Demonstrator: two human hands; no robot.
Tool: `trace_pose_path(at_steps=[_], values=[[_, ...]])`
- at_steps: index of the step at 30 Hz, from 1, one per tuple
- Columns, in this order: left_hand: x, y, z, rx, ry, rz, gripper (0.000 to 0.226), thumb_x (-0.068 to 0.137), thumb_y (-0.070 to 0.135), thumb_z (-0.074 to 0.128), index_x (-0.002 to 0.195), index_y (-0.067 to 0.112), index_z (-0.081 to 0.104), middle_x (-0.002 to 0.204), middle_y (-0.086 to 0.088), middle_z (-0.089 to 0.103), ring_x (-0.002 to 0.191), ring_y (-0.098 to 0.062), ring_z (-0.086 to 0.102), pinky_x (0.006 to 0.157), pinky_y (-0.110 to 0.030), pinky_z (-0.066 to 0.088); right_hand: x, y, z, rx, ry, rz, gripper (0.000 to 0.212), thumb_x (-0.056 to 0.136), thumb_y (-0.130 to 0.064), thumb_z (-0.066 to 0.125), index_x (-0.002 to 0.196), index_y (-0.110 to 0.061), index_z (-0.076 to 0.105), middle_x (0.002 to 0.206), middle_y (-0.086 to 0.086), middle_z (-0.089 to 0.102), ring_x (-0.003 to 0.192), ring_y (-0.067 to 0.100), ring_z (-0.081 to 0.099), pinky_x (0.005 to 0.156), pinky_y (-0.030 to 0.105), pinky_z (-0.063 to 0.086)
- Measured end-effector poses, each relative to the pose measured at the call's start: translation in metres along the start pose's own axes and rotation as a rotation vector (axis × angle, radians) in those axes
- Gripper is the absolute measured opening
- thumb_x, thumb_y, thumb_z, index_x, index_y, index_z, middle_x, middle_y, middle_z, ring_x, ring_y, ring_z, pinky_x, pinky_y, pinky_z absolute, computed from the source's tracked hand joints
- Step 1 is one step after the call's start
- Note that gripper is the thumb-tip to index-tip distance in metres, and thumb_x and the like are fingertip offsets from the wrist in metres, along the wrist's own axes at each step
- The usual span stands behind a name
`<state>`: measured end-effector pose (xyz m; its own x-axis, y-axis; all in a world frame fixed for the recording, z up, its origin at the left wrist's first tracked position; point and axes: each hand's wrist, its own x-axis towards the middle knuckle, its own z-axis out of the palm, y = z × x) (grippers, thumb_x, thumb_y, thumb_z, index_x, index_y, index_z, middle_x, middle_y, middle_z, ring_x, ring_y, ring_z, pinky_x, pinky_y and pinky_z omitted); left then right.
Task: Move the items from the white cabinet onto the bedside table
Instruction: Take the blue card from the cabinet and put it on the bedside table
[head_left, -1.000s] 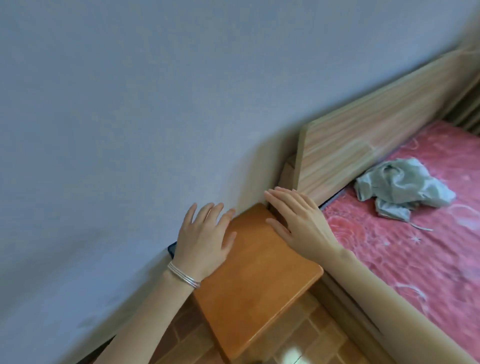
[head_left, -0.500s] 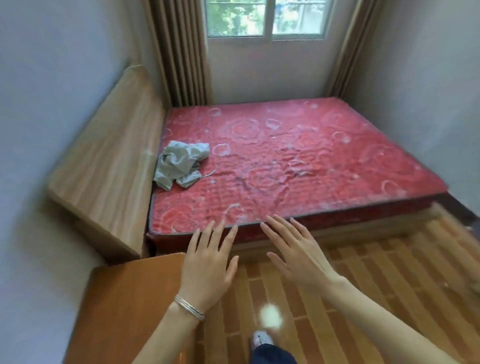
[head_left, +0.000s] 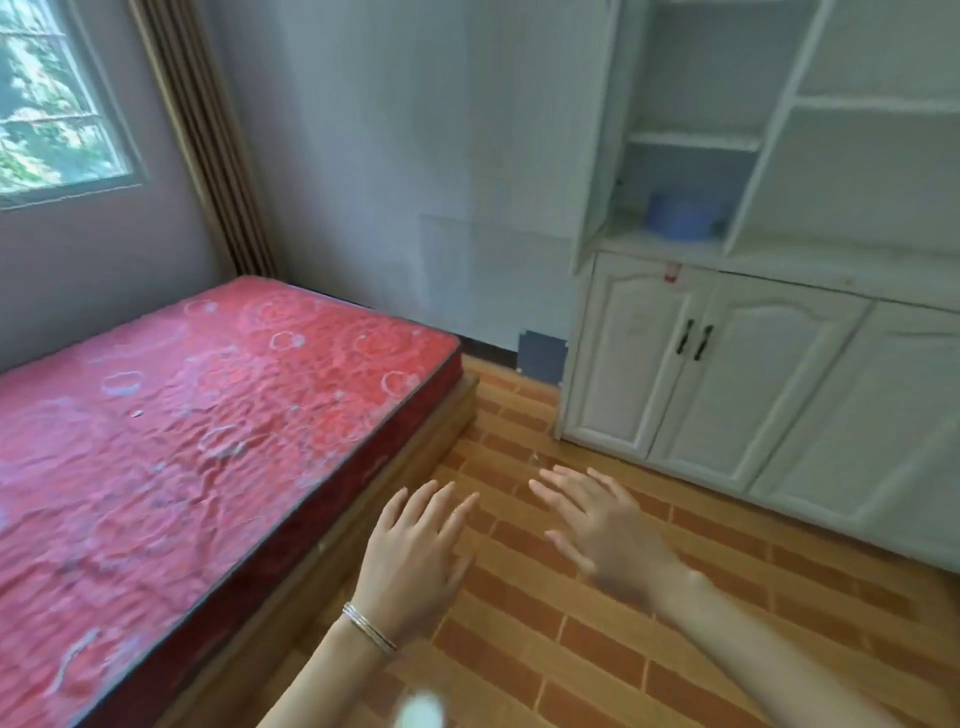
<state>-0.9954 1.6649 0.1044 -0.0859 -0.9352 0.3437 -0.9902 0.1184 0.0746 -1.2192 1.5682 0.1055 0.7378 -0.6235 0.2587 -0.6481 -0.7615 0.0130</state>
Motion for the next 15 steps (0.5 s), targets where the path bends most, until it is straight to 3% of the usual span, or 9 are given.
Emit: trace_pose_path(at_steps=[6,15], values=[[0.124,0.109,0.019,-0.042,0.061,0.168,0.048,0.087,0.047,0.039,0.121,0.022,0.063,0.116,-0.001,0.065,0.111,-0.025,0.060,0.093,-0.045,0.049,-0.045,0.138,-0.051,-0.092,0.049,0.132,0.050,0.090,-0.045,0.035,0.132,-0.021,0.048,0.130,-0.002,0.056,0.119,0.015,0.052,0.099,0.035,0.039],[0.263,0.214,0.039,-0.066,0.121,0.194,0.051,0.096,0.049,0.027,0.129,0.022,0.056,0.128,-0.005,0.059,0.122,-0.027,0.052,0.102,-0.046,0.040,-0.055,0.306,-0.098,-0.113,0.137,0.165,0.048,0.090,-0.040,0.038,0.130,-0.017,0.052,0.129,0.000,0.056,0.117,0.017,0.052,0.094,0.035,0.043]])
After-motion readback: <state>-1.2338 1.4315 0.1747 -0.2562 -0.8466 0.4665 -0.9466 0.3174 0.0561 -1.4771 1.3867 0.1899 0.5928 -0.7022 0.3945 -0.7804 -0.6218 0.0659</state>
